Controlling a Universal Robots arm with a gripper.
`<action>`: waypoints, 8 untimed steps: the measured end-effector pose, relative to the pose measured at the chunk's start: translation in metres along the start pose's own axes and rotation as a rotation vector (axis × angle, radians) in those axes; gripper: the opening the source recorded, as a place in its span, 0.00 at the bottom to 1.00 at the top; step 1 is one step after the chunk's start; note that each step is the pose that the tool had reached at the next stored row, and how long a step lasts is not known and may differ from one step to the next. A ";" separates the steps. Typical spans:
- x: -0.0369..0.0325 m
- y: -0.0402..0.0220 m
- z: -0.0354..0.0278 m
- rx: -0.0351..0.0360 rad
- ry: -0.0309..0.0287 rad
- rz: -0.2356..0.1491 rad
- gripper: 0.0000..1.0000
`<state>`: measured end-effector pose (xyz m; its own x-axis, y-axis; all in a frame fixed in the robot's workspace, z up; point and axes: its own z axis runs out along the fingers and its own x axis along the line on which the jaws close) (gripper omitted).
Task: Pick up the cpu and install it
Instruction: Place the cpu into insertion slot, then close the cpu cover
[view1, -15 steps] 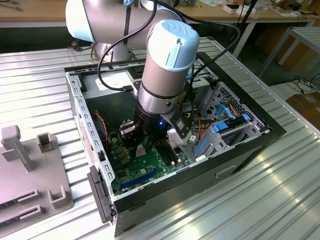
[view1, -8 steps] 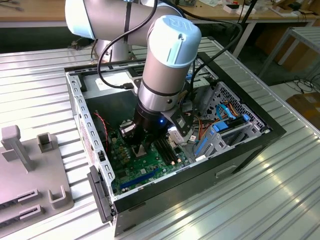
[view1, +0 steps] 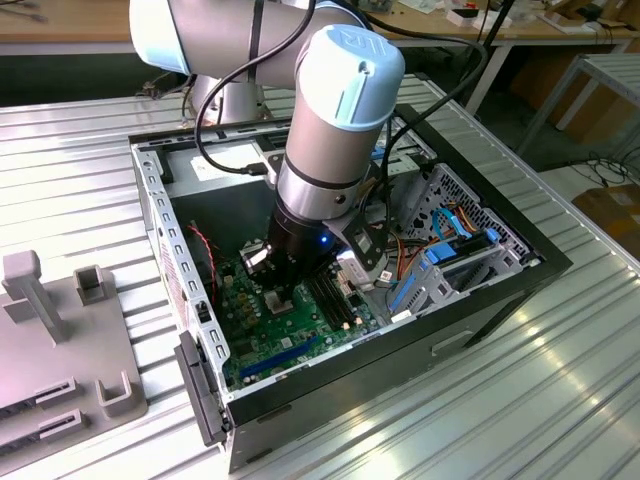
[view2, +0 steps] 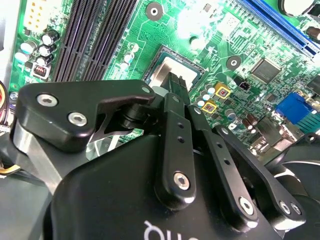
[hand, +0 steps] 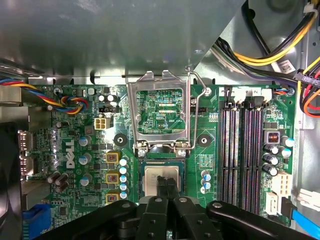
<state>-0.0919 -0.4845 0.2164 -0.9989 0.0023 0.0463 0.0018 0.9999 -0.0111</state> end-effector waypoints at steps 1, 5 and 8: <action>0.0000 0.0000 -0.0001 0.0001 0.0000 0.000 0.11; 0.0000 0.0000 -0.0001 0.0000 0.0000 0.000 0.11; 0.0000 0.0000 -0.0002 0.0000 0.0001 0.000 0.11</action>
<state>-0.0919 -0.4845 0.2166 -0.9989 0.0023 0.0464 0.0018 0.9999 -0.0112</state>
